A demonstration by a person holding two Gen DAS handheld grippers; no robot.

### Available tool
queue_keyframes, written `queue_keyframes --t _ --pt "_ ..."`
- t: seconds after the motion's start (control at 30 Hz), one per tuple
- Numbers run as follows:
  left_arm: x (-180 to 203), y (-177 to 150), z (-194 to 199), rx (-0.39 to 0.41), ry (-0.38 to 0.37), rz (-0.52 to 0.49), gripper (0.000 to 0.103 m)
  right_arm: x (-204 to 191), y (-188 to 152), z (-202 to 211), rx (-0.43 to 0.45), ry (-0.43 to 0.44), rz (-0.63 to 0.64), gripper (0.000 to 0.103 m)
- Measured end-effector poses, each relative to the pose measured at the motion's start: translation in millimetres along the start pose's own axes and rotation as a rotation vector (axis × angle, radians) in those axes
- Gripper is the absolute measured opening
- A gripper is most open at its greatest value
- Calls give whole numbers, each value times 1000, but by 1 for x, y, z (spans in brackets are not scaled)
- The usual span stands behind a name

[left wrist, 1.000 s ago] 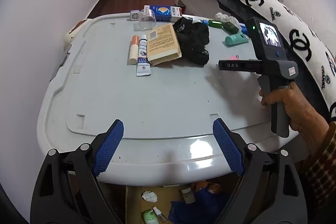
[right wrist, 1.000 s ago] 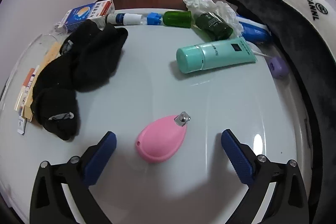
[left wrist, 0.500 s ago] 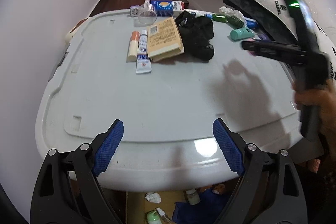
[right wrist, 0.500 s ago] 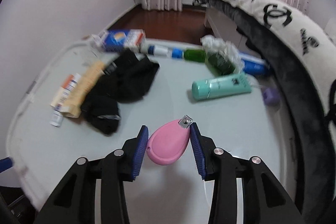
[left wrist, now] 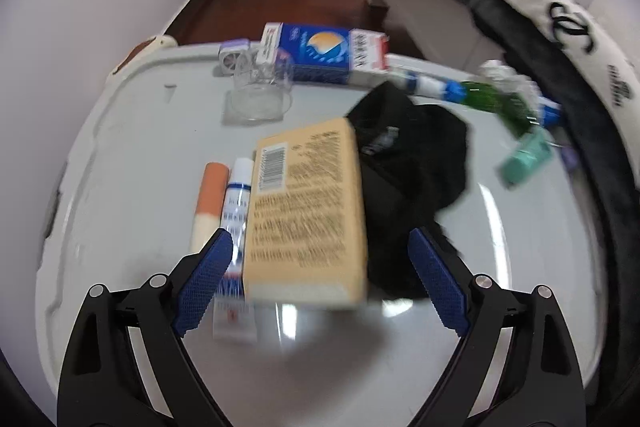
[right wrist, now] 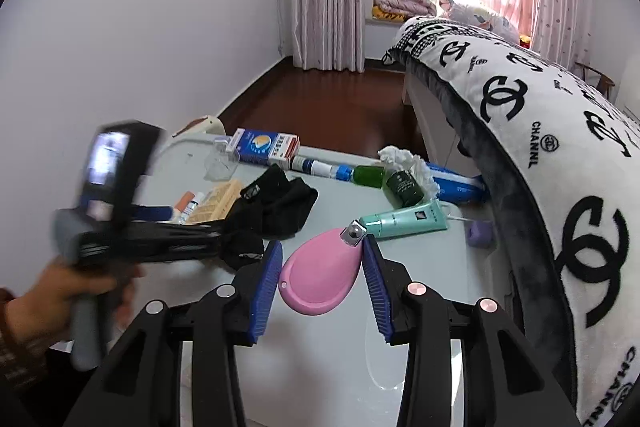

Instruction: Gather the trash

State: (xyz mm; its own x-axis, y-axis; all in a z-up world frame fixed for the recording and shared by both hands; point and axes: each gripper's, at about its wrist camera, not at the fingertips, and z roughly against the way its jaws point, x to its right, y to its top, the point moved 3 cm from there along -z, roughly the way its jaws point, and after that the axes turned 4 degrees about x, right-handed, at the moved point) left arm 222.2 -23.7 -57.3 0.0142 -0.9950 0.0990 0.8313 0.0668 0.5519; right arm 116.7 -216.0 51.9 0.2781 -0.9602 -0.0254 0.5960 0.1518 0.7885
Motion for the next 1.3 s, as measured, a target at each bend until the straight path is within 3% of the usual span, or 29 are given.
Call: queue_keyframes --t 0.07,0.13,0.17,0.3,0.33,0.47,0.57,0.67,0.8,1.0,1.13,1.3 --pt "-5 3 -12 0 -15 32 87 1 0 3 5 3 6 41" --pt "-5 6 -13 68 -41 19 85 1 -1 4 -2 7 10 41" --pt "-3 7 -15 79 -42 -11 62 1 -2 5 -1 5 13 41" --pt "10 4 2 155 5 -165 31 1 -3 6 6 5 17 41" --pt "13 1 10 169 10 -209 29 0 -2 6 7 6 16 41" --pt "-1 -3 28 188 18 -209 18 0 -5 1 -12 3 14 41" --pt "-20 -4 36 165 23 -178 16 0 -8 -3 -26 0 8 45" --pt "-36 -10 43 162 47 -182 15 1 -11 -7 -23 -27 19 54" --pt "-38 -10 43 142 19 -198 16 9 -21 -23 -73 -36 -7 68" --pt "-40 -17 35 138 46 -212 15 21 -38 -45 -136 -75 -1 68" --pt "-30 -15 60 178 18 -244 15 27 -48 -63 -164 -81 14 68" --pt "-22 -23 105 217 -41 -252 15 11 -66 -91 -210 -25 81 68"
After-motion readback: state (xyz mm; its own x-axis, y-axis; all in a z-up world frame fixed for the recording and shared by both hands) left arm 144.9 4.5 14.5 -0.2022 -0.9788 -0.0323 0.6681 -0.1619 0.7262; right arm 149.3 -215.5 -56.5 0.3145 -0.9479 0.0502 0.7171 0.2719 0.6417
